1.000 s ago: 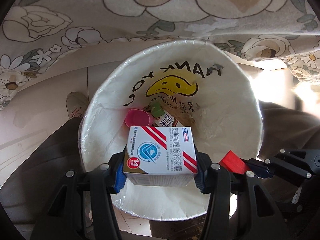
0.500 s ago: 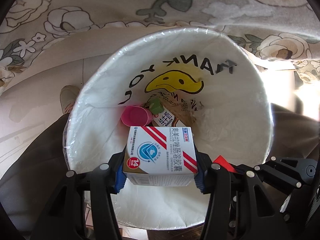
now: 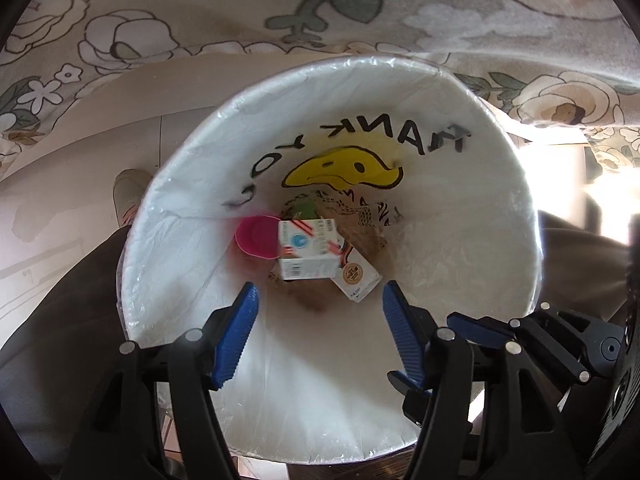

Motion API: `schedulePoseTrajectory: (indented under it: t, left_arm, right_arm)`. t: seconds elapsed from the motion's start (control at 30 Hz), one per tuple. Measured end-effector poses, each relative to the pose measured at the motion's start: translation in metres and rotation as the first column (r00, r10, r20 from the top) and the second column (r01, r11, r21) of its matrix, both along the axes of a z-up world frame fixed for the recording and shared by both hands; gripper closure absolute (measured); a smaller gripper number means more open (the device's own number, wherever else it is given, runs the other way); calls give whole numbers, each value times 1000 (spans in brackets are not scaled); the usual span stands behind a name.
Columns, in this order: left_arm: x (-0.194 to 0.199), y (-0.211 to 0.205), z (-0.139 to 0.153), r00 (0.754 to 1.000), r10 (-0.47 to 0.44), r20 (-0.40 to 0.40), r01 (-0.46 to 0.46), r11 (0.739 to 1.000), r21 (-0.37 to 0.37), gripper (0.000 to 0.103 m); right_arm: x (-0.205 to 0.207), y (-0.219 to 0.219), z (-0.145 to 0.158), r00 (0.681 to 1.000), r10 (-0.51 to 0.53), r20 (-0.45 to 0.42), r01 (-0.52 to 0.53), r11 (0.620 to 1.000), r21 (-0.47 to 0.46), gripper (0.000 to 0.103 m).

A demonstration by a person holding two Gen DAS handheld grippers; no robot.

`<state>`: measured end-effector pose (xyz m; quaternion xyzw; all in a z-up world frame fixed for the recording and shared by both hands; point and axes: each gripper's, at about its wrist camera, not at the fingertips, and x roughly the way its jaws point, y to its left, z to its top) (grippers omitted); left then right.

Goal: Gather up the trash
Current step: 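Open both tools to drop the medicine box and red block into the bin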

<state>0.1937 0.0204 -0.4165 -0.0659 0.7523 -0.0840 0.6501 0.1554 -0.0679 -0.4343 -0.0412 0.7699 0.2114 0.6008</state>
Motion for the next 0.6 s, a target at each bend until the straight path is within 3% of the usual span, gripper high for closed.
schedulePoseTrajectory:
  t: [0.6]
  left_arm:
    - [-4, -2, 2, 1000, -8, -5, 8, 1000, -2, 36]
  right_arm:
    - [1, -5, 0, 1000, 1, 14, -1, 1000, -4, 49]
